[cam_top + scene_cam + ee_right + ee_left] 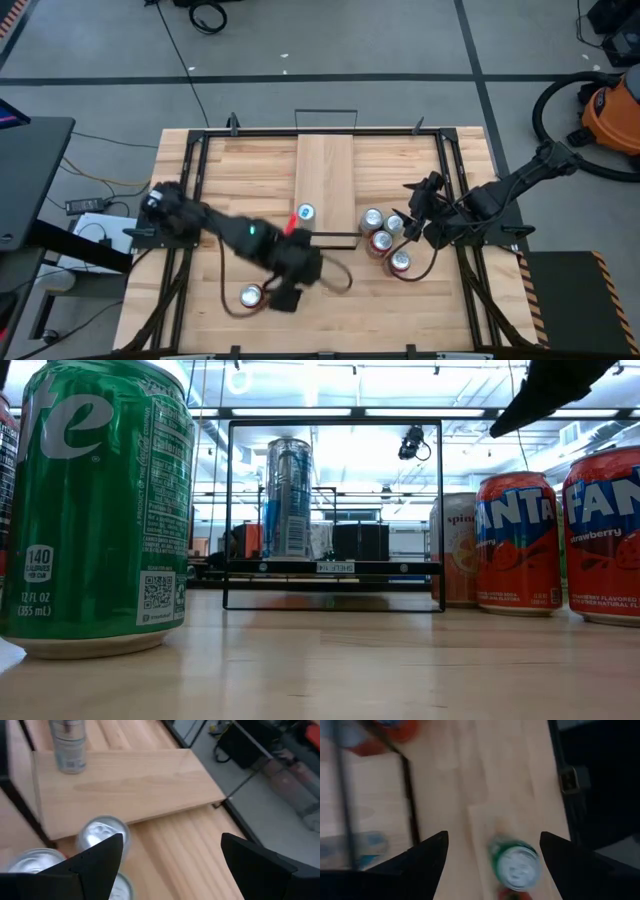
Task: Place canned beverage on shelf
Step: Put the green soda can on the shelf
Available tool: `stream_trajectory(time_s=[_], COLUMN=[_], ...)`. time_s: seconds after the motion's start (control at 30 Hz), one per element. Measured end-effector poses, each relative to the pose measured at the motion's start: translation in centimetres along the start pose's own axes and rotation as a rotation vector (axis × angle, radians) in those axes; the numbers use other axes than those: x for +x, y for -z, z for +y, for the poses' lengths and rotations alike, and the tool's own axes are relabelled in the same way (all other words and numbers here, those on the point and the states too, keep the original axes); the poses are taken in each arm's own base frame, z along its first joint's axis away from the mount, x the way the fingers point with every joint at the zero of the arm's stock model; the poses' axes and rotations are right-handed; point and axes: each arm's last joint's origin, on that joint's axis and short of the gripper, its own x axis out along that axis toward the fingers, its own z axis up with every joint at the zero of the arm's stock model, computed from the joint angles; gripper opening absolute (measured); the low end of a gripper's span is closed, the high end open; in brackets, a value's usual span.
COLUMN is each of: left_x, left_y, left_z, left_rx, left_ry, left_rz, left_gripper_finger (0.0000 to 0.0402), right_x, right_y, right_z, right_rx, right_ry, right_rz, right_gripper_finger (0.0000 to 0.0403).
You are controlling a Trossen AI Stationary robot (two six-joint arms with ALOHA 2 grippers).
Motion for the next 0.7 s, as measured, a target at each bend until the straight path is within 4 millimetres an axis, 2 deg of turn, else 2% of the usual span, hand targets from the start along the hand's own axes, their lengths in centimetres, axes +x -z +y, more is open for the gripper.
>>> stream_trajectory(time_s=[0.13,0.33,0.53,0.7], left_x=[1.9,4.5,6.5,7.3], left_y=[0.6,1.2,1.8,2.0], left_z=[-2.6,-4.9,-5.4,-5.3], left_rx=[0.039,0.073,0.038,-0.015], left_ry=[-0.057,-0.096,-0.177,-0.199], left_rz=[0.036,0.091,0.154,0.191], left_gripper_finger=[0.0325,0.0325,0.0325,0.0325], right_x=[0.5,0.8,0.8,0.8], right_y=[0.6,0.8,0.4,0.2], right_z=[0.2,0.6,0.9,1.0], right_rx=[0.002,0.021,0.002,-0.003], right_ry=[0.034,0.033,0.017,0.008], right_rz=[-0.026,-0.049,-0.076,-0.091], right_gripper_finger=[0.0348,0.0348,0.0348,0.0348])
